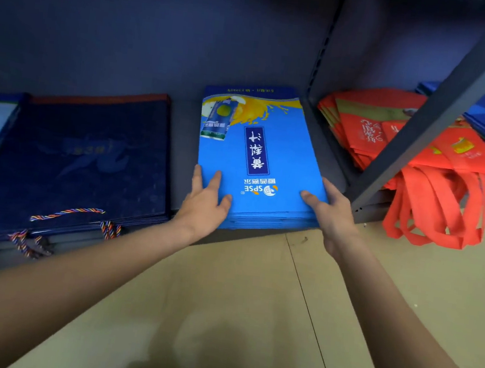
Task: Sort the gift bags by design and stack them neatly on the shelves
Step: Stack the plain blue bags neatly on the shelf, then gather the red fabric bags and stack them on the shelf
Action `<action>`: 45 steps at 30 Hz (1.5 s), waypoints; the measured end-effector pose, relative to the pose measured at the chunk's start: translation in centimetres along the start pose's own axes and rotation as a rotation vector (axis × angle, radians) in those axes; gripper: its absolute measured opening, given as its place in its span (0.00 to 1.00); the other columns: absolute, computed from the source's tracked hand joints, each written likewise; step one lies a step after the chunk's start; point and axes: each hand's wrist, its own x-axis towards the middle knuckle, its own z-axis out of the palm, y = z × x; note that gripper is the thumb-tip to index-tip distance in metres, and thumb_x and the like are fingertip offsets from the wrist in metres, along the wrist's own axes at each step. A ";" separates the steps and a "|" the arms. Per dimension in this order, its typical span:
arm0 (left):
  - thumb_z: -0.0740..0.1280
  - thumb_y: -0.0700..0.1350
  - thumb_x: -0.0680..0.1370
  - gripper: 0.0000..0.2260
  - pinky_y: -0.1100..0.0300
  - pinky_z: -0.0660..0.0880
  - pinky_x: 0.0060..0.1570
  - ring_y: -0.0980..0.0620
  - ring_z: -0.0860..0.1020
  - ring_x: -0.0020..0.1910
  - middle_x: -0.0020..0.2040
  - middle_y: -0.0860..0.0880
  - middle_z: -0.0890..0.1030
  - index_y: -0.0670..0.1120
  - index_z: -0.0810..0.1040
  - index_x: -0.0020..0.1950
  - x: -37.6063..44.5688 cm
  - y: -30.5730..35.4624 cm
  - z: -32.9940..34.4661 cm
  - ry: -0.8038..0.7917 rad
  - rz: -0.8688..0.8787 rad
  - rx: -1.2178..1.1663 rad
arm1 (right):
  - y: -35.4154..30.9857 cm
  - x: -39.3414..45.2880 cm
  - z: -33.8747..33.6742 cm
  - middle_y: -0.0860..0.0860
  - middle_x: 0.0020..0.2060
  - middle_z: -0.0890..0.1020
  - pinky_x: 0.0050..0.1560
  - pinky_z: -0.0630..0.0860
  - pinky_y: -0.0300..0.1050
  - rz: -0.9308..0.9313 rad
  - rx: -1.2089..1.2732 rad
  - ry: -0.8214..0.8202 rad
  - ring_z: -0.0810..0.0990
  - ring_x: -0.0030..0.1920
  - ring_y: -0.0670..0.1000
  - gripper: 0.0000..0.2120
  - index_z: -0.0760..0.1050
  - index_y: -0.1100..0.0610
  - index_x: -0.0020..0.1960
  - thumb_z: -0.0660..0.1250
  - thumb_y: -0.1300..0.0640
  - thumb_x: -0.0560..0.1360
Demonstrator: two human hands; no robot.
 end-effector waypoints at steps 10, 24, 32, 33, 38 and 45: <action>0.65 0.60 0.75 0.42 0.54 0.57 0.71 0.45 0.53 0.76 0.75 0.47 0.33 0.48 0.43 0.77 -1.8 -2.5 -2.4 -0.034 -0.021 -0.023 | -2.1 0.2 2.9 0.49 0.57 0.76 0.53 0.69 0.39 -0.092 -0.082 -0.177 0.74 0.53 0.48 0.22 0.67 0.53 0.69 0.65 0.60 0.76; 0.68 0.44 0.77 0.44 0.54 0.73 0.55 0.42 0.72 0.58 0.73 0.34 0.34 0.47 0.34 0.76 -1.5 -2.5 -1.2 0.009 0.045 0.640 | -3.0 1.6 1.3 0.57 0.63 0.60 0.58 0.72 0.49 -0.386 -1.234 -0.490 0.73 0.56 0.59 0.54 0.35 0.41 0.74 0.73 0.61 0.69; 0.64 0.36 0.77 0.42 0.56 0.75 0.51 0.39 0.65 0.68 0.74 0.32 0.37 0.44 0.32 0.75 -1.7 -2.7 -0.2 0.023 0.017 0.791 | -3.0 1.7 1.2 0.58 0.64 0.61 0.60 0.72 0.51 -0.366 -1.199 -0.460 0.71 0.59 0.60 0.53 0.38 0.39 0.74 0.73 0.63 0.69; 0.64 0.36 0.77 0.42 0.56 0.75 0.51 0.38 0.61 0.70 0.74 0.34 0.37 0.44 0.32 0.75 -1.8 -2.2 -0.6 0.000 -0.002 0.784 | -3.0 1.6 1.2 0.58 0.64 0.61 0.59 0.72 0.52 -0.372 -1.203 -0.447 0.71 0.58 0.61 0.52 0.38 0.39 0.74 0.72 0.63 0.69; 0.63 0.52 0.78 0.34 0.56 0.66 0.43 0.38 0.58 0.69 0.73 0.41 0.56 0.45 0.46 0.77 -2.1 1.1 -4.5 -0.095 -0.043 0.939 | -3.6 0.6 0.4 0.57 0.64 0.59 0.60 0.71 0.52 -0.440 -1.291 -0.401 0.65 0.63 0.59 0.48 0.40 0.43 0.76 0.71 0.58 0.71; 0.62 0.50 0.78 0.22 0.50 0.67 0.58 0.43 0.66 0.64 0.66 0.46 0.68 0.49 0.64 0.72 -1.1 5.5 -5.9 -0.200 0.362 0.900 | -4.4 0.2 -3.1 0.55 0.62 0.69 0.64 0.67 0.47 -0.660 -1.102 -0.456 0.72 0.62 0.55 0.23 0.71 0.56 0.67 0.68 0.62 0.73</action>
